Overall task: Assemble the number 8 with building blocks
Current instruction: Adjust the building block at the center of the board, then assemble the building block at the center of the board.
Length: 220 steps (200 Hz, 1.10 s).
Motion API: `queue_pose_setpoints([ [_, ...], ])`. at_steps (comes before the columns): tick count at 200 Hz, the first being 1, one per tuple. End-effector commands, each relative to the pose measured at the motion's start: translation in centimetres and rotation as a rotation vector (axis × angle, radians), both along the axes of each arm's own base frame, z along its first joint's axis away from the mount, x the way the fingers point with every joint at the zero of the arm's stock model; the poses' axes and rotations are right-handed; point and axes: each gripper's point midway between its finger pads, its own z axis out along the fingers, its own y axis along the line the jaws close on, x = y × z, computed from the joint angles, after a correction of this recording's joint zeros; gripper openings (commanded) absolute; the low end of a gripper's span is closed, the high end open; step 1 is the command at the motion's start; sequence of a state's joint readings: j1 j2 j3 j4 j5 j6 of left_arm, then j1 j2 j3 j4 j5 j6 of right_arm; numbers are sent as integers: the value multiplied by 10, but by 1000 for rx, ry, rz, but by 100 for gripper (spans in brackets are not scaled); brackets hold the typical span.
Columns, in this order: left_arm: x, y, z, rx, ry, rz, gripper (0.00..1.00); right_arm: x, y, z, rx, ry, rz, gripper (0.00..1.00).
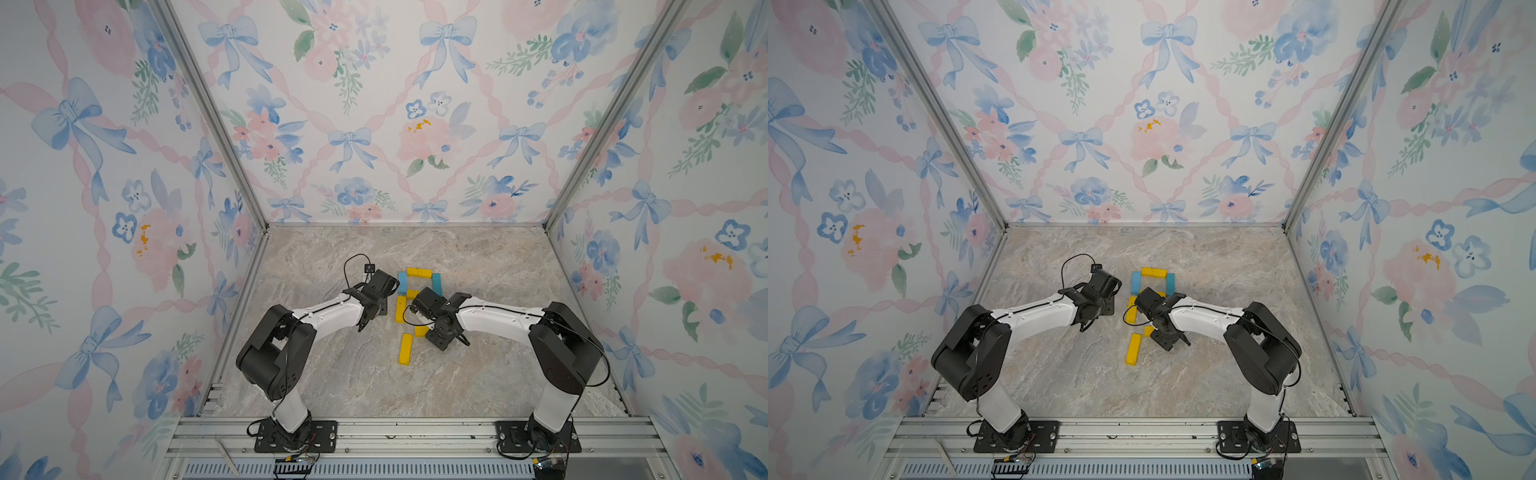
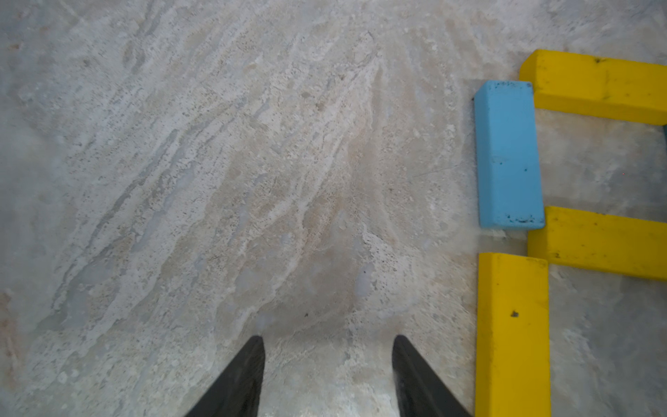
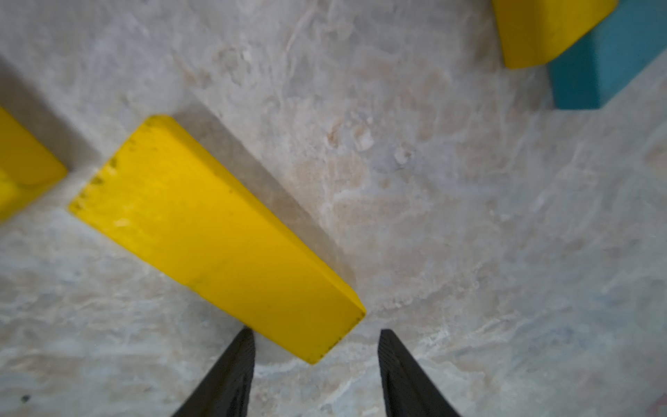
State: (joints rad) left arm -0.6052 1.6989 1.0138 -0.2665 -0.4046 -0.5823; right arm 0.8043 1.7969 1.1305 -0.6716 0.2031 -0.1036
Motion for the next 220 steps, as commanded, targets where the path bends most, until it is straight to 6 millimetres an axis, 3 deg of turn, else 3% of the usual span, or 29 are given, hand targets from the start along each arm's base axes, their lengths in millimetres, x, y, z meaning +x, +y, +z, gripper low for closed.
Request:
queue_pose_setpoints([
  [1, 2, 2, 7, -12, -9, -11, 60, -15, 25, 9, 161, 102, 108, 56],
  [34, 4, -3, 5, -23, 7, -34, 59, -9, 27, 14, 187, 177, 234, 52],
  [69, 5, -3, 7, -29, 4, -33, 59, 12, 21, 23, 164, 135, 271, 51],
  [85, 5, 1, 7, -25, 0, -24, 59, 10, 24, 24, 187, 150, 307, 52],
  [133, 7, 8, 4, -18, 8, -8, 60, -4, 28, 12, 210, 213, 410, 51],
  [220, 14, 12, 5, -23, 3, 8, 59, 5, 34, -9, 169, 281, 438, 44],
])
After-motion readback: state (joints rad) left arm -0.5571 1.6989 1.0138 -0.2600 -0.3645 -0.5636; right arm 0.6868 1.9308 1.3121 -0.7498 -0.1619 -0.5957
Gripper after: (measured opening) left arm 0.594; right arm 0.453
